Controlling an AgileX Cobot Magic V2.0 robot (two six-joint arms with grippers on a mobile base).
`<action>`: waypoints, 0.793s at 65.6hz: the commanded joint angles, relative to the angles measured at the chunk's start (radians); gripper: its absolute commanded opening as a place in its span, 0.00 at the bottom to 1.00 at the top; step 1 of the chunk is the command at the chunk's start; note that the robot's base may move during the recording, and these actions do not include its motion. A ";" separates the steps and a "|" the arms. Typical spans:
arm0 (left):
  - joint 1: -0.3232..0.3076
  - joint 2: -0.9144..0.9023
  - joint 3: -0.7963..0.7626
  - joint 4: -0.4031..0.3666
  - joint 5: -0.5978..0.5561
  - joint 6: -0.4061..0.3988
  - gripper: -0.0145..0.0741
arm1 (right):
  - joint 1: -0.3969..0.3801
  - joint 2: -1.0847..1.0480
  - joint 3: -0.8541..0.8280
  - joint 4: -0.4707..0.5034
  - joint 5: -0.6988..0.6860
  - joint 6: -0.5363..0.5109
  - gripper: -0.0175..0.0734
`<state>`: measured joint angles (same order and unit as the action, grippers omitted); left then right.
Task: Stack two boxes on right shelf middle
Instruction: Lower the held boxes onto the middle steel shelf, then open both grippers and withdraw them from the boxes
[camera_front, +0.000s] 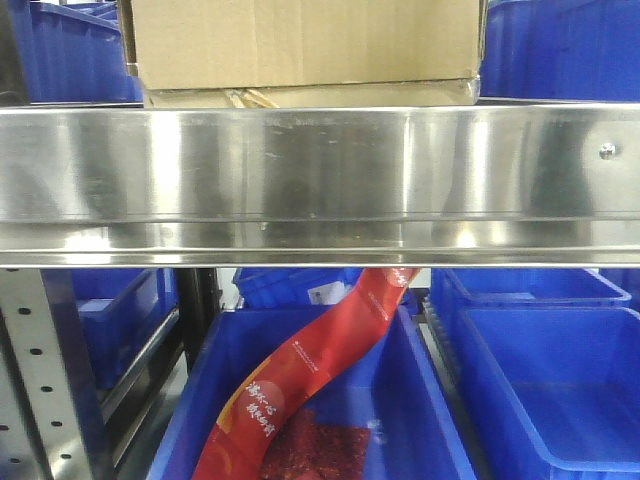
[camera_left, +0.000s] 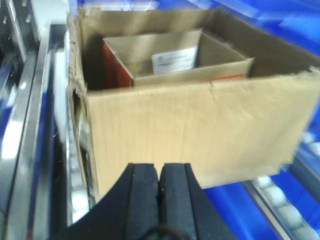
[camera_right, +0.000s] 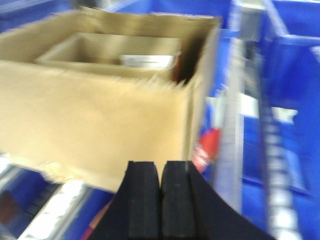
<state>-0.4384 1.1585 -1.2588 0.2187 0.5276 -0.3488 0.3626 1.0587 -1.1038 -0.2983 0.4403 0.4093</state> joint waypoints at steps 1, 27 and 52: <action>0.003 -0.076 0.112 -0.004 -0.088 -0.035 0.06 | -0.010 -0.064 0.098 -0.007 -0.116 0.012 0.01; 0.128 -0.478 0.577 -0.004 -0.223 -0.081 0.04 | -0.266 -0.438 0.518 -0.016 -0.232 0.128 0.01; 0.259 -0.668 0.638 -0.004 -0.209 -0.081 0.04 | -0.280 -0.709 0.607 -0.052 -0.045 0.128 0.01</action>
<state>-0.1844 0.5054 -0.6223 0.2187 0.3330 -0.4212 0.0857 0.3827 -0.4991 -0.3373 0.3987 0.5357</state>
